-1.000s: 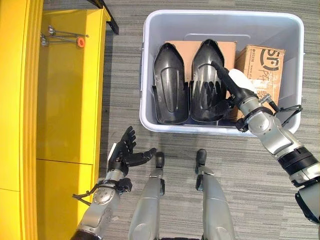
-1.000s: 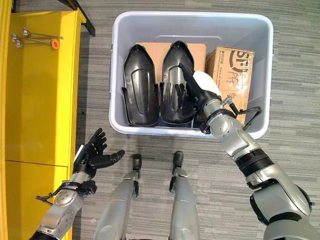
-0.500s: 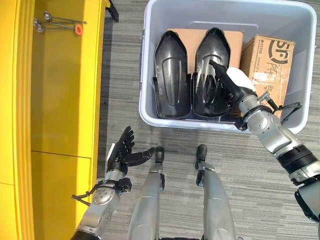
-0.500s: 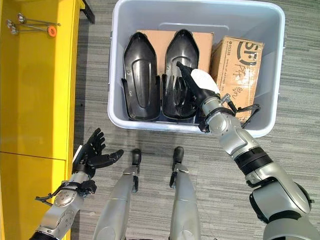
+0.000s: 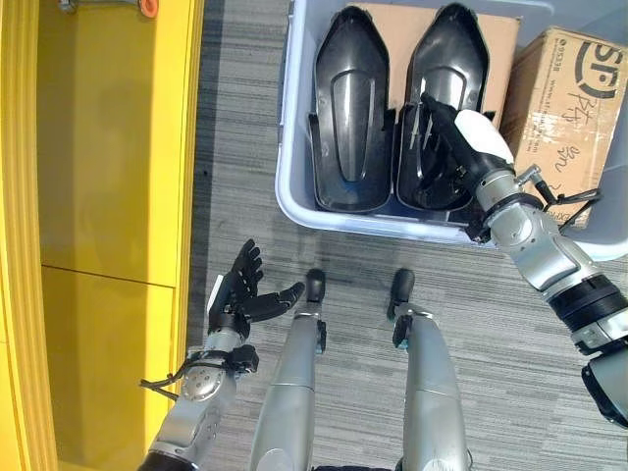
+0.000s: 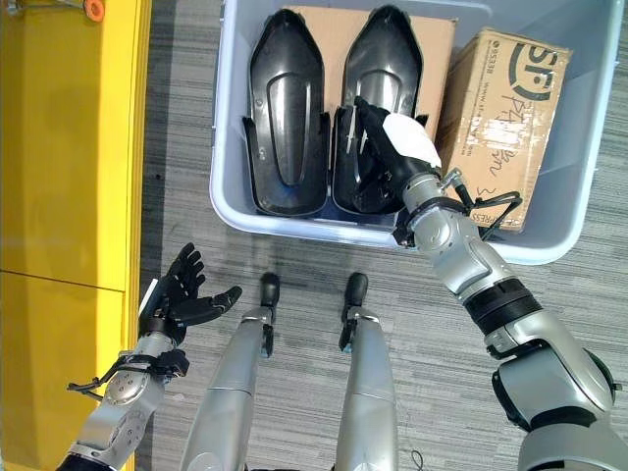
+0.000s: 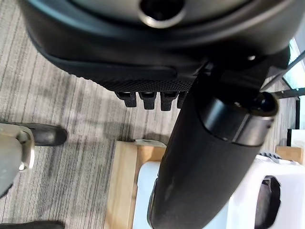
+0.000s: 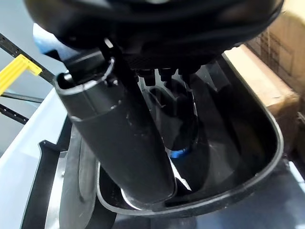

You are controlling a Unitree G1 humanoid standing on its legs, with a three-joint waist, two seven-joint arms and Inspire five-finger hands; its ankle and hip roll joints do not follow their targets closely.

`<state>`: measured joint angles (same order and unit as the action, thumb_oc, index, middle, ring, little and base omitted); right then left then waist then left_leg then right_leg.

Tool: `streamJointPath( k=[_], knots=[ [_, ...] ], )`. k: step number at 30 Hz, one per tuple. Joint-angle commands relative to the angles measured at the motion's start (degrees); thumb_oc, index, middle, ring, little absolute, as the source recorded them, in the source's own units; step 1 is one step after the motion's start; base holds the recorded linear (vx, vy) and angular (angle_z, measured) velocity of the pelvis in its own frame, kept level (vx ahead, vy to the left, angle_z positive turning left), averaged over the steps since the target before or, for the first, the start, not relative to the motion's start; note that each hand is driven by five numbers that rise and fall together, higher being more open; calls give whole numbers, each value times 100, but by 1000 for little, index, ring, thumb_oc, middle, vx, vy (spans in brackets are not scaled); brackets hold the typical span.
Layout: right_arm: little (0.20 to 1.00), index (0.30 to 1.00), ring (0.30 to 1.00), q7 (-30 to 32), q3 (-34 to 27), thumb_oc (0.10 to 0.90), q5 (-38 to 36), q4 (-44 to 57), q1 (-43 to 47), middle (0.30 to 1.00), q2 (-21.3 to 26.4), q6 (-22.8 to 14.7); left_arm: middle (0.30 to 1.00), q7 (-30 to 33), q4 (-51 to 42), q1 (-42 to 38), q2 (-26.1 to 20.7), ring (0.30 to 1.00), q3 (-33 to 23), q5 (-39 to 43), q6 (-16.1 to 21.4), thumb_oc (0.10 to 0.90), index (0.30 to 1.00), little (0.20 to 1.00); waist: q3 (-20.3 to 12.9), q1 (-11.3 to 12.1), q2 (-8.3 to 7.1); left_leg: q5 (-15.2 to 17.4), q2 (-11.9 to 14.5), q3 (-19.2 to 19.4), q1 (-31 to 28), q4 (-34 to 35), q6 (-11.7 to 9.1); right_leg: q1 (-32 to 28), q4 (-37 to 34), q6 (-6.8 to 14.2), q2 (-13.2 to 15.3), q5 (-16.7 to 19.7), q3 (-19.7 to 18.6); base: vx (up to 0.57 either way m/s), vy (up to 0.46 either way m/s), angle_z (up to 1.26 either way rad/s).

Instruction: Move parts from the plastic box to the shelf.

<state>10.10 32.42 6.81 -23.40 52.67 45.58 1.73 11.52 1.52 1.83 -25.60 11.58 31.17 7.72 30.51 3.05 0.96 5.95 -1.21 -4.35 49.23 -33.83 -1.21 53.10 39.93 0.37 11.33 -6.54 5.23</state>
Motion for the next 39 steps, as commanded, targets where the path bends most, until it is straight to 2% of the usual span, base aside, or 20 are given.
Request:
streamJointPath(
  k=[1, 2, 5, 12, 20, 24, 37, 38, 39],
  knots=[
    [1000, 1000, 1000, 377, -253, 900, 107, 35, 816, 1000, 368, -255, 1000, 207, -849, 418, -44, 1000, -192, -32, 520, 900, 1000, 1000, -72, 75, 135, 364, 288, -42, -29, -147, 93, -558, 639, 259, 205, -1010, -501, -1, -15, 14],
    [1000, 1000, 1000, 396, -238, 900, 78, 13, 823, 1000, 384, -255, 1000, 219, -853, 466, -34, 1000, -166, -24, 521, 900, 1000, 1000, -72, 68, 130, 545, 267, -58, -102, -236, 77, -620, 722, 278, 208, -1162, -547, -1, -19, 9],
    [1000, 1000, 1000, 472, -173, 900, 44, -71, 1022, 1000, 521, -244, 1000, 238, -895, 484, -33, 1000, -135, -2, 517, 900, 1000, 1000, -72, 69, 134, 594, 231, -64, 94, -411, 89, -411, 887, 269, 222, -1212, -569, 22, -9, 7],
    [1000, 1000, 1000, 583, 194, 900, -10, -474, 1697, 1000, 887, -210, 1000, 223, -968, 509, -100, 1000, -81, 52, 549, 900, 1000, 1000, -72, 96, 108, 566, 195, -95, 355, -487, 79, -122, 1025, 259, 244, -1241, -575, -1, -1, 1],
    [1000, 1000, 1000, 693, 715, 900, -152, -1100, 2483, 1000, 1089, -215, 1000, 275, -984, 423, -161, 1000, -73, 117, 637, 900, 1000, 1000, -72, 107, 85, 521, 193, -110, 371, -403, 55, -43, 1046, 274, 245, -1244, -585, -4, 0, 1],
    [1000, 1000, 1000, 701, 810, 900, -164, -1033, 2602, 1000, 1153, -222, 1000, 267, -986, 404, -153, 1000, -76, 125, 643, 900, 1000, 1000, -72, 81, 63, 513, 198, -111, 332, -383, 41, -80, 1044, 273, 243, -1249, -587, 0, 0, 0],
    [1000, 1000, 1000, 456, 780, 900, 104, 632, 2553, 1000, 1757, -238, 1000, 253, -1000, 398, -248, 1000, -196, 78, 592, 900, 1000, 1000, -72, -14, -117, 501, 250, -115, 62, -288, -5, -310, 986, 273, 217, -1254, -566, -7, 2, 0],
    [1000, 1000, 1000, 425, 757, 900, 220, 858, 2590, 1000, 1902, -205, 1000, 252, -1035, 379, -263, 1000, -247, 72, 579, 900, 1000, 1000, -72, -19, -121, 317, 266, -101, 188, -221, 11, -191, 919, 247, 218, -1087, -522, -94, 26, 0],
    [1000, 1000, 1000, 402, 668, 900, 245, 1109, 2527, 1000, 1963, -183, 1000, 262, -1045, 404, -256, 1000, -275, 68, 560, 900, 1000, 1000, -72, -42, -130, 313, 275, -104, 184, -219, 8, -196, 916, 249, 216, -1083, -530, -96, 27, -4]
  ],
)
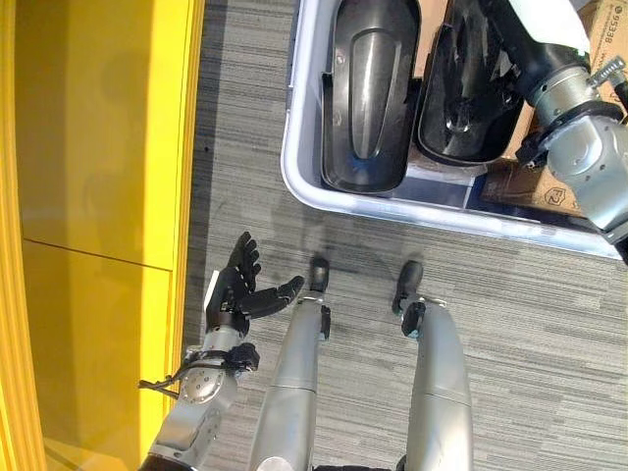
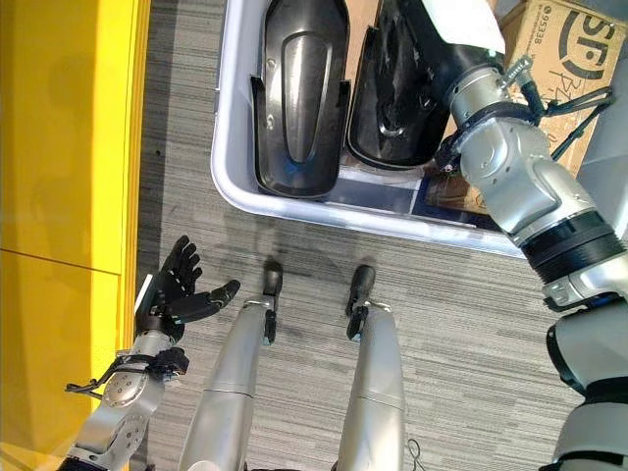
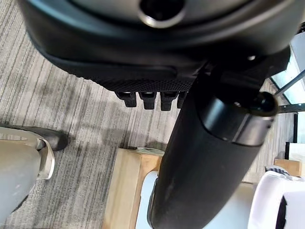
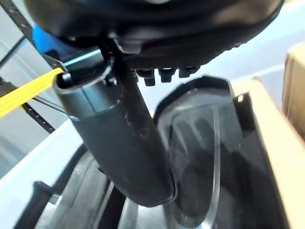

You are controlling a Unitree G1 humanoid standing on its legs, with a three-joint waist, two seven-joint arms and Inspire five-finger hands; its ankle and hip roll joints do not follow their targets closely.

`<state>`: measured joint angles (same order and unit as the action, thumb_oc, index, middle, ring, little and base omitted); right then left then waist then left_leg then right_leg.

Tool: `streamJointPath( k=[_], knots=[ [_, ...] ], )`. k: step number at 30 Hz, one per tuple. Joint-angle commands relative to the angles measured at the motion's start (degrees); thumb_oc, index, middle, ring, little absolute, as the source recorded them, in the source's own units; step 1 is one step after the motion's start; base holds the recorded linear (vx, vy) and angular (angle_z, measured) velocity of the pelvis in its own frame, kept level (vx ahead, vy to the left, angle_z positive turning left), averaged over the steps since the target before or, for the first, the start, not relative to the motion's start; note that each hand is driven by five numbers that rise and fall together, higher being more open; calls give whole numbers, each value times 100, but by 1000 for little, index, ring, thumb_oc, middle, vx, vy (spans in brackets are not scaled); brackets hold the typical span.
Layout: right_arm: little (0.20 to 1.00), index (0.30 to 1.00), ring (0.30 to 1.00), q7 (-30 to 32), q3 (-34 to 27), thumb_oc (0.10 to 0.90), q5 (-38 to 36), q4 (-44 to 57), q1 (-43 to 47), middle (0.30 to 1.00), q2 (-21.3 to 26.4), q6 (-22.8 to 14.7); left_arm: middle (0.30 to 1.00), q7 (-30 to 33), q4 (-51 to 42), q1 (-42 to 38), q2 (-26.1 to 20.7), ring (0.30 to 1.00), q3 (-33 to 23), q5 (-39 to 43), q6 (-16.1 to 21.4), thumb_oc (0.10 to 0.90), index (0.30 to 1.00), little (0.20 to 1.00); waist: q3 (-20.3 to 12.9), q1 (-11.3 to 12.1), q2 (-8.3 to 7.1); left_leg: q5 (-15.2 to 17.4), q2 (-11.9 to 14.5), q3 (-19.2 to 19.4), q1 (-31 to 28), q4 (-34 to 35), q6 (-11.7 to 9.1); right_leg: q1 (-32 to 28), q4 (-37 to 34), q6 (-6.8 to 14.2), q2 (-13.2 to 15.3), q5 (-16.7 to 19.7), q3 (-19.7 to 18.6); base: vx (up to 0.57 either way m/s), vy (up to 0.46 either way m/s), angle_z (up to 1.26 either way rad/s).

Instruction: Move parts from the plastic box to the shelf.

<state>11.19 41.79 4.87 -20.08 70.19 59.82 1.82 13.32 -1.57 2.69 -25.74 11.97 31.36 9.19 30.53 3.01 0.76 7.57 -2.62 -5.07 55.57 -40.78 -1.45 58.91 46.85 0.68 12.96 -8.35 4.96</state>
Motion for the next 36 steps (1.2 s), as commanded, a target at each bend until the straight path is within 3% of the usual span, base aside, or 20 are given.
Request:
streamJointPath(
  k=[1, 3, 5, 6, 11, 13, 14, 15, 19, 20, 22, 23, 36],
  knots=[
    [1000, 1000, 1000, 270, -425, 900, 412, 1013, 664, 1000, 569, -166, 1000, 88, -742, 343, -230, 1000, -323, 41, 378, 900, 1000, 1000, -74, -64, -123, 150, 421, -28, -451, 471, 28, -780, 222, 216, 55, -904, -503, -21, 0, -4],
    [1000, 1000, 1000, 233, -635, 900, 492, 1347, 452, 1000, 601, -133, 1000, 106, -730, 415, -207, 1000, -341, 29, 315, 900, 1000, 1000, -74, -101, -138, 296, 407, -36, -565, 434, 9, -893, 257, 236, 46, -1035, -540, 45, -20, -3],
    [1000, 1000, 1000, 226, -997, 900, 445, 1723, 108, 1000, 620, -153, 1000, 115, -726, 442, -193, 1000, -351, -21, 245, 900, 1000, 1000, -74, -133, -158, 282, 401, -24, -568, 470, 10, -886, 246, 217, 34, -1031, -550, -28, 7, -2],
    [1000, 1000, 1000, 224, -1056, 900, 450, 1747, 92, 1000, 632, -149, 1000, 115, -739, 415, -209, 1000, -365, -25, 246, 900, 1000, 1000, -74, -119, -159, 129, 406, -10, -455, 516, 32, -771, 203, 192, 44, -891, -511, -90, 26, -2],
    [1000, 1000, 1000, 129, -1293, 900, 382, 2021, -264, 1000, 608, -139, 1000, 111, -762, 462, -213, 1000, -419, -93, 187, 900, 1000, 1000, -74, -143, -192, 100, 440, 18, -451, 567, 39, -773, 103, 216, 25, -815, -520, -26, 10, -2],
    [1000, 1000, 1000, 107, -1558, 900, 145, 2267, -672, 1000, 441, -181, 1000, 176, -753, 453, -189, 1000, -479, -119, 170, 900, 1000, 1000, -74, -183, -196, 71, 457, 43, -449, 612, 46, -784, -13, 239, 13, -755, -523, -3, 17, -11],
    [1000, 1000, 1000, 101, -1555, 900, 143, 2272, -714, 1000, 434, -179, 1000, 176, -744, 484, -190, 1000, -463, -117, 165, 900, 1000, 1000, -74, -184, -208, 224, 452, 28, -568, 569, 23, -903, 31, 263, 6, -894, -558, -23, 19, -8],
    [1000, 1000, 1000, 107, -1699, 900, -1, 2274, -919, 1000, 304, -149, 1000, 186, -753, 435, -170, 1000, -478, -129, 146, 900, 1000, 1000, -74, -197, -206, 59, 463, 57, -447, 623, 50, -792, -44, 242, 6, -732, -529, -25, 11, -4],
    [1000, 1000, 1000, 33, -1927, 900, -337, 2526, -1346, 1000, 92, -229, 1000, 215, -729, 445, -154, 1000, -488, -180, 99, 900, 1000, 1000, -74, -205, -236, 27, 472, 84, -459, 702, 57, -815, -136, 255, -12, -681, -526, -19, 11, -5],
    [1000, 1000, 1000, 28, -1915, 900, -340, 2527, -1381, 1000, 84, -227, 1000, 214, -719, 477, -152, 1000, -472, -178, 95, 900, 1000, 1000, -74, -209, -246, 184, 465, 68, -581, 657, 34, -935, -92, 279, -17, -824, -560, 58, -3, -2],
    [1000, 1000, 1000, 5, -1961, 900, -387, 2620, -1490, 1000, 75, -237, 1000, 214, -711, 492, -157, 1000, -505, -199, 82, 900, 1000, 1000, -74, -215, -258, 172, 468, 71, -586, 680, 36, -944, -115, 283, -21, -813, -556, -8, 0, 0],
    [1000, 1000, 1000, -21, -2008, 900, -459, 2718, -1560, 1000, 67, -262, 1000, 233, -737, 463, -161, 1000, -555, -207, 81, 900, 1000, 1000, -74, -215, -259, 6, 477, 92, -473, 740, 60, -829, -165, 256, -20, -675, -516, -80, 14, -1],
    [1000, 1000, 1000, -95, -2083, 900, -428, 2912, -1879, 1000, 55, -194, 1000, 260, -741, 501, -155, 1000, -574, -247, 32, 900, 1000, 1000, -74, -218, -286, -31, 486, 106, -486, 803, 58, -859, -228, 266, -31, -633, -504, -6, 1, 0]
  ],
)
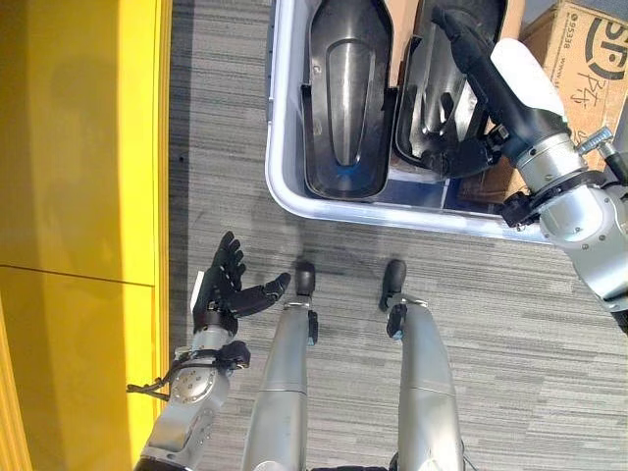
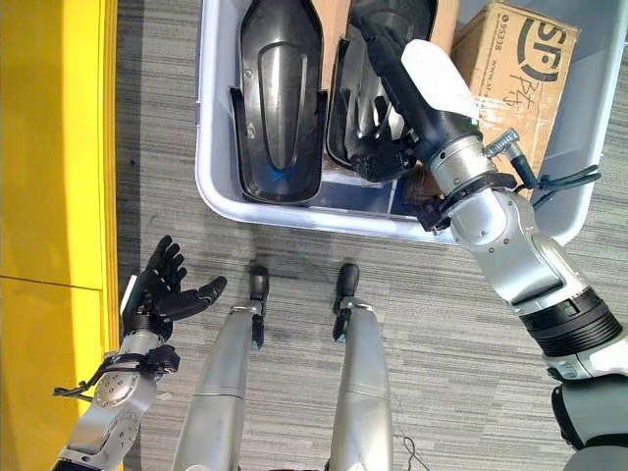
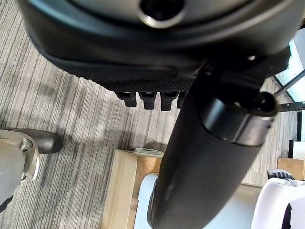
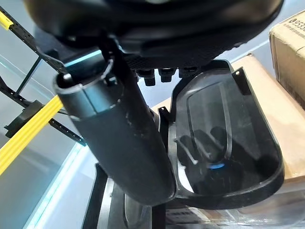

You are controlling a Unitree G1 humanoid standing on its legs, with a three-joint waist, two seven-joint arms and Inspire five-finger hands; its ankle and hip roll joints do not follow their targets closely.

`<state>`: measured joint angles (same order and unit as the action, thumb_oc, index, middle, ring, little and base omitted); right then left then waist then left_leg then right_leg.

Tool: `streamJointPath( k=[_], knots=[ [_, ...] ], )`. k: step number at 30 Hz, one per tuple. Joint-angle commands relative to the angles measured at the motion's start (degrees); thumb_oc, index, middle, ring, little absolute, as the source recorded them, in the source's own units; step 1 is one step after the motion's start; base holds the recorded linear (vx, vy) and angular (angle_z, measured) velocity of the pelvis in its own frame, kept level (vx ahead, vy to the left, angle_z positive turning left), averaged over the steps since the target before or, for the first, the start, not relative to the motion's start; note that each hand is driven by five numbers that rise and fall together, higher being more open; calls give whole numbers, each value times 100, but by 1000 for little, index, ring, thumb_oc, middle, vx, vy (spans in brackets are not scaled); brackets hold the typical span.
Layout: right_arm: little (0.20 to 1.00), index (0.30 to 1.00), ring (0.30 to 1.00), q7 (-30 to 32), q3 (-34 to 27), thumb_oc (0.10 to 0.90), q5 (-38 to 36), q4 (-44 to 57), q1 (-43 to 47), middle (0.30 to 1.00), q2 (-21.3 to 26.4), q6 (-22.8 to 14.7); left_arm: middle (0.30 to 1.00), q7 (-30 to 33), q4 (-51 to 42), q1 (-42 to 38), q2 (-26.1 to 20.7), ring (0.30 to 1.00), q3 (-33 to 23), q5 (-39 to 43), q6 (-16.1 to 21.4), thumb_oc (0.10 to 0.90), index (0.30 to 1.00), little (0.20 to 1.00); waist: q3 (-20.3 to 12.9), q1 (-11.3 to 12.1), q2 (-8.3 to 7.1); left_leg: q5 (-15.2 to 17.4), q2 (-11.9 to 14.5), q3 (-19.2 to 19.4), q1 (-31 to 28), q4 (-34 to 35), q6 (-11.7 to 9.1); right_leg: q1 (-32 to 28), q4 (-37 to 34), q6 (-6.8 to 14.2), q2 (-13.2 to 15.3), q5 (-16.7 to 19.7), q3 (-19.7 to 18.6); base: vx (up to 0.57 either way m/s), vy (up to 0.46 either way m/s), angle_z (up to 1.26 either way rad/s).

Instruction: Move parts from the plastic box to the shelf.

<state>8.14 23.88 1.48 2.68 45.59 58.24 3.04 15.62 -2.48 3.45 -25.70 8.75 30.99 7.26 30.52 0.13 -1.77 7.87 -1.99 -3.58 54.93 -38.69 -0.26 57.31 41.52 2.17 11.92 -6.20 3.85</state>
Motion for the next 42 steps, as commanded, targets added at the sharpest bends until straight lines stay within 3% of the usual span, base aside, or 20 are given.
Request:
streamJointPath(
  k=[1, 12, 15, 21, 22, 23, 25, 26, 31, 32, 34, 35, 36, 41, 42],
  knots=[
    [1000, 1000, 1000, 209, -293, 900, -89, 637, 578, 1000, 214, -316, 1000, 30, -651, 426, -159, 1000, -252, -211, 225, 900, 1000, 1000, -73, 70, -34, -61, 423, -43, -423, 594, -61, -699, 305, 117, 73, -848, -393, 0, 0, 0],
    [1000, 1000, 1000, 147, -316, 900, -8, 693, 351, 1000, 65, -318, 1000, 59, -626, 421, -112, 1000, -254, -218, 225, 900, 1000, 1000, -73, 68, -32, -64, 405, -34, -401, 593, -41, -697, 264, 127, 87, -823, -394, 0, 0, 0],
    [1000, 1000, 1000, 123, -284, 900, -13, 646, 239, 1000, -23, -284, 1000, 69, -600, 460, -93, 1000, -247, -216, 219, 900, 1000, 1000, -73, 61, -38, 109, 400, -44, -519, 535, -66, -822, 323, 157, 89, -977, -427, 68, -7, 0],
    [1000, 1000, 1000, 117, -332, 900, 1, 647, 115, 1000, -122, -283, 1000, 74, -599, 459, -86, 1000, -248, -213, 218, 900, 1000, 1000, -73, 61, -37, 100, 398, -50, -505, 550, -55, -800, 320, 158, 95, -970, -409, -13, 4, 0],
    [1000, 1000, 1000, 136, -352, 900, 29, 649, 142, 1000, -165, -278, 1000, 77, -618, 404, -79, 1000, -239, -202, 229, 900, 1000, 1000, -73, 67, -27, -60, 398, -30, -373, 593, -26, -676, 273, 132, 97, -824, -377, 0, 0, 0],
    [1000, 1000, 1000, 133, -329, 900, 30, 653, 103, 1000, -190, -278, 1000, 79, -603, 437, -71, 1000, -221, -199, 222, 900, 1000, 1000, -73, 62, -38, 100, 390, -49, -495, 541, -50, -798, 325, 156, 94, -968, -411, 0, 0, 0],
    [1000, 1000, 1000, 122, -332, 900, 37, 654, 90, 1000, -195, -274, 1000, 73, -604, 436, -80, 1000, -226, -209, 217, 900, 1000, 1000, -73, 60, -39, 102, 389, -46, -499, 543, -51, -797, 324, 157, 95, -966, -415, -1, 5, 0],
    [1000, 1000, 1000, 125, -357, 900, 40, 660, 120, 1000, -188, -275, 1000, 73, -616, 399, -85, 1000, -242, -211, 221, 900, 1000, 1000, -73, 68, -30, -59, 396, -30, -375, 592, -26, -672, 277, 132, 98, -822, -382, -75, 19, 1],
    [1000, 1000, 1000, 114, -357, 900, 75, 656, 84, 1000, -244, -265, 1000, 62, -617, 396, -97, 1000, -238, -227, 218, 900, 1000, 1000, -73, 60, -37, -70, 396, -20, -358, 599, -27, -664, 251, 140, 96, -809, -393, -1, 0, 0],
    [1000, 1000, 1000, 110, -343, 900, 103, 627, 23, 1000, -264, -251, 1000, 64, -596, 429, -81, 1000, -213, -232, 208, 900, 1000, 1000, -73, 53, -51, 92, 384, -39, -466, 538, -48, -776, 305, 159, 89, -956, -430, 0, 0, 0],
    [1000, 1000, 1000, 111, -382, 900, 118, 633, 34, 1000, -263, -249, 1000, 66, -608, 388, -86, 1000, -230, -244, 211, 900, 1000, 1000, -73, 60, -39, -68, 388, -22, -336, 587, -22, -644, 265, 134, 95, -814, -399, 0, 0, 0],
    [1000, 1000, 1000, 110, -363, 900, 131, 631, -16, 1000, -283, -251, 1000, 65, -600, 428, -83, 1000, -207, -247, 208, 900, 1000, 1000, -73, 53, -45, 95, 380, -38, -458, 540, -45, -763, 312, 158, 94, -963, -430, 0, 0, 0],
    [1000, 1000, 1000, 124, -390, 900, 176, 637, 16, 1000, -284, -247, 1000, 68, -606, 393, -92, 1000, -221, -250, 214, 900, 1000, 1000, -73, 62, -32, -65, 385, -22, -322, 584, -20, -627, 271, 132, 98, -820, -398, 0, 0, 0],
    [1000, 1000, 1000, 161, -402, 900, 485, 576, 20, 1000, -271, -195, 1000, 97, -630, 437, -80, 1000, -227, -254, 238, 900, 1000, 1000, -73, 64, -16, -68, 382, -14, -274, 582, -16, -559, 280, 132, 90, -814, -417, -1, 0, 0],
    [1000, 1000, 1000, 171, -386, 900, 506, 558, 2, 1000, -282, -193, 1000, 103, -621, 469, -79, 1000, -212, -263, 239, 900, 1000, 1000, -73, 60, -20, 52, 375, -29, -356, 542, -33, -637, 320, 152, 84, -924, -446, 79, -20, 0]
  ],
)
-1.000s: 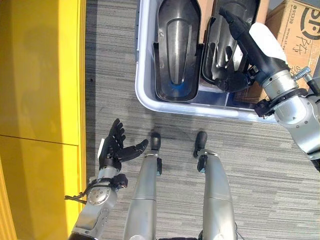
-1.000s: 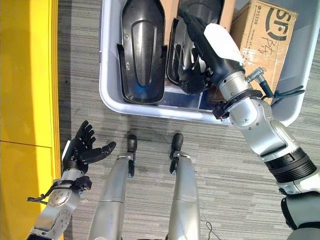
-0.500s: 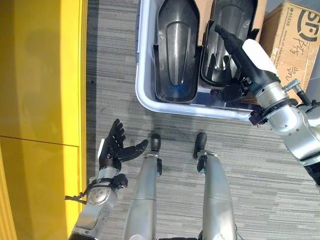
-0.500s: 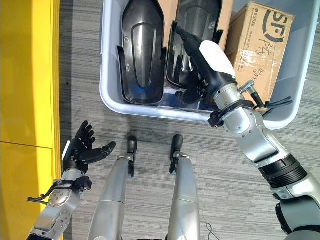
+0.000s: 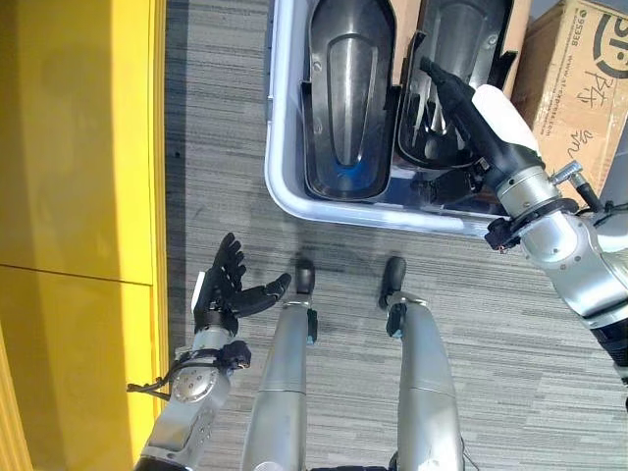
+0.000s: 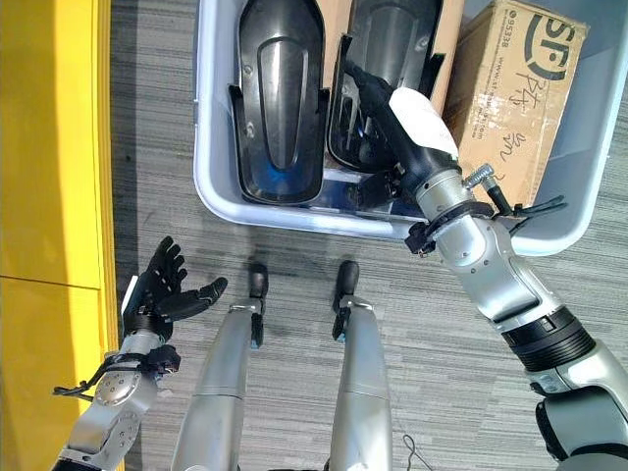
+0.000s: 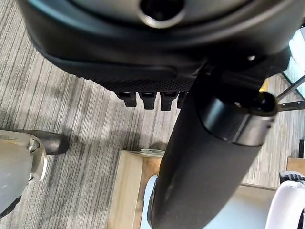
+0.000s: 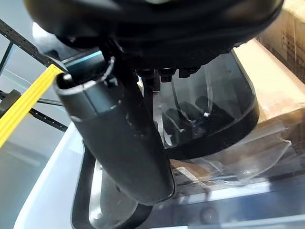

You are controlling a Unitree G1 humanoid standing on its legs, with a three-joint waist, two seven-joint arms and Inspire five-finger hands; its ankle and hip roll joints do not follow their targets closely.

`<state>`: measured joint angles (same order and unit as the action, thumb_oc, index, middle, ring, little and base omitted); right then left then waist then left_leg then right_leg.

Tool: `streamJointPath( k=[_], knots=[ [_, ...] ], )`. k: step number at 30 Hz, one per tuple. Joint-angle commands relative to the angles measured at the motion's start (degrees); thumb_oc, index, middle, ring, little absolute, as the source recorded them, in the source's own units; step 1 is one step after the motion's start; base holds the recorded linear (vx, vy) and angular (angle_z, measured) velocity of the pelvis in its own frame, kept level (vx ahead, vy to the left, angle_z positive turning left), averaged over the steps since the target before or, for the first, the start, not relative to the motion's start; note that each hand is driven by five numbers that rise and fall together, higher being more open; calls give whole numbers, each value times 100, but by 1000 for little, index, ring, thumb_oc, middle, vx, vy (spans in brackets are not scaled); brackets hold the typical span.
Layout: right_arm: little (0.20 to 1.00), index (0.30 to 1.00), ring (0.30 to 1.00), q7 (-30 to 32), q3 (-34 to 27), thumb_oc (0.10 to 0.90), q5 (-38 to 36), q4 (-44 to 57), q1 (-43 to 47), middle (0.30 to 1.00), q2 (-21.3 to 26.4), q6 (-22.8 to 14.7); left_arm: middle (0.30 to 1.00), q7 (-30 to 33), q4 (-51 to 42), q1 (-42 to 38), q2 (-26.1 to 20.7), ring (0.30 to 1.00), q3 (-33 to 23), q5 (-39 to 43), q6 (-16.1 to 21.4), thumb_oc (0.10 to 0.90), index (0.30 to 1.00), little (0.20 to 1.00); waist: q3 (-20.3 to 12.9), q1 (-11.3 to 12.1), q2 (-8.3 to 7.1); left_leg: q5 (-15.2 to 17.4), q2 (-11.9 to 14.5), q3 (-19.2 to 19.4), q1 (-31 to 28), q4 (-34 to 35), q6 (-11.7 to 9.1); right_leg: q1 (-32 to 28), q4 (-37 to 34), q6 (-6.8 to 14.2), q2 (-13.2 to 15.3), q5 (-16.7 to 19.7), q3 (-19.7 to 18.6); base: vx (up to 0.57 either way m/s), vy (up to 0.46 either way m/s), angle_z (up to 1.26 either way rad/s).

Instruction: Move parts from the plastic box to the shelf.

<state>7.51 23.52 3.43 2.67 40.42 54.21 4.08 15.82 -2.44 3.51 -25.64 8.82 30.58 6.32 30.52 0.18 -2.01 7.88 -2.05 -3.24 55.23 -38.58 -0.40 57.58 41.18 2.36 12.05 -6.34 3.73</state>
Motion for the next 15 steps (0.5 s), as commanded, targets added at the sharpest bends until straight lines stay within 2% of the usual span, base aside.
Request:
streamJointPath(
  k=[1, 3, 4, 5, 10, 11, 12, 13, 14, 15],
  knots=[
    [1000, 1000, 1000, 232, -344, 900, 369, 529, 508, 1000, 109, -281, 1000, 82, -622, 477, -78, 1000, -213, -232, 329, 900, 1000, 1000, -73, 57, 7, 89, 381, -69, -388, 510, -21, -663, 379, 137, 70, -949, -440, 79, -21, 0],
    [1000, 1000, 1000, 257, -361, 900, 461, 486, 496, 1000, 98, -263, 1000, 89, -602, 488, -77, 1000, -223, -243, 331, 900, 1000, 1000, -73, 58, 15, 89, 384, -77, -357, 501, -20, -643, 389, 134, 69, -961, -442, -26, -1, 0],
    [1000, 1000, 1000, 267, -430, 900, 598, 470, 464, 1000, 58, -242, 1000, 95, -621, 469, -82, 1000, -242, -271, 341, 900, 1000, 1000, -73, 64, 38, -72, 390, -62, -193, 547, 8, -493, 359, 106, 71, -849, -402, 0, 0, 0],
    [1000, 1000, 1000, 264, -408, 900, 596, 464, 432, 1000, 50, -242, 1000, 95, -609, 506, -79, 1000, -226, -270, 338, 900, 1000, 1000, -73, 56, 27, 85, 381, -80, -316, 498, -17, -617, 406, 129, 68, -990, -436, 0, 0, 0],
    [1000, 1000, 1000, 308, -467, 900, 852, 350, 331, 1000, -61, -182, 1000, 125, -607, 522, -57, 1000, -229, -315, 355, 900, 1000, 1000, -73, 58, 72, 51, 378, -102, -173, 496, -7, -466, 447, 125, 71, -979, -424, 8, -7, 0],
    [1000, 1000, 1000, 332, -531, 900, 944, 345, 311, 1000, -72, -169, 1000, 136, -625, 507, -56, 1000, -245, -329, 355, 900, 1000, 1000, -73, 71, 81, -69, 388, -90, -36, 526, 13, -331, 433, 107, 74, -880, -394, 0, 0, 0],
    [1000, 1000, 1000, 328, -512, 900, 942, 340, 275, 1000, -79, -169, 1000, 136, -613, 544, -54, 1000, -228, -327, 351, 900, 1000, 1000, -73, 65, 70, 87, 378, -108, -160, 476, -10, -455, 479, 131, 71, -1018, -430, -41, -8, 0],
    [1000, 1000, 1000, 348, -557, 900, 993, 300, 283, 1000, -87, -171, 1000, 134, -627, 509, -60, 1000, -245, -335, 362, 900, 1000, 1000, -73, 76, 86, -65, 388, -94, -7, 501, 14, -308, 456, 106, 78, -889, -398, 85, -24, 2],
    [1000, 1000, 1000, 355, -544, 900, 1040, 268, 213, 1000, -94, -163, 1000, 142, -619, 564, -59, 1000, -227, -342, 366, 900, 1000, 1000, -73, 66, 79, 113, 378, -109, -131, 434, -8, -436, 519, 131, 76, -1049, -435, 0, 0, 0],
    [1000, 1000, 1000, 362, -569, 900, 1065, 244, 206, 1000, -98, -147, 1000, 149, -627, 537, -60, 1000, -236, -362, 367, 900, 1000, 1000, -73, 67, 88, 60, 381, -108, -79, 453, -3, -387, 503, 125, 76, -1005, -428, 81, -23, 3]
  ],
)
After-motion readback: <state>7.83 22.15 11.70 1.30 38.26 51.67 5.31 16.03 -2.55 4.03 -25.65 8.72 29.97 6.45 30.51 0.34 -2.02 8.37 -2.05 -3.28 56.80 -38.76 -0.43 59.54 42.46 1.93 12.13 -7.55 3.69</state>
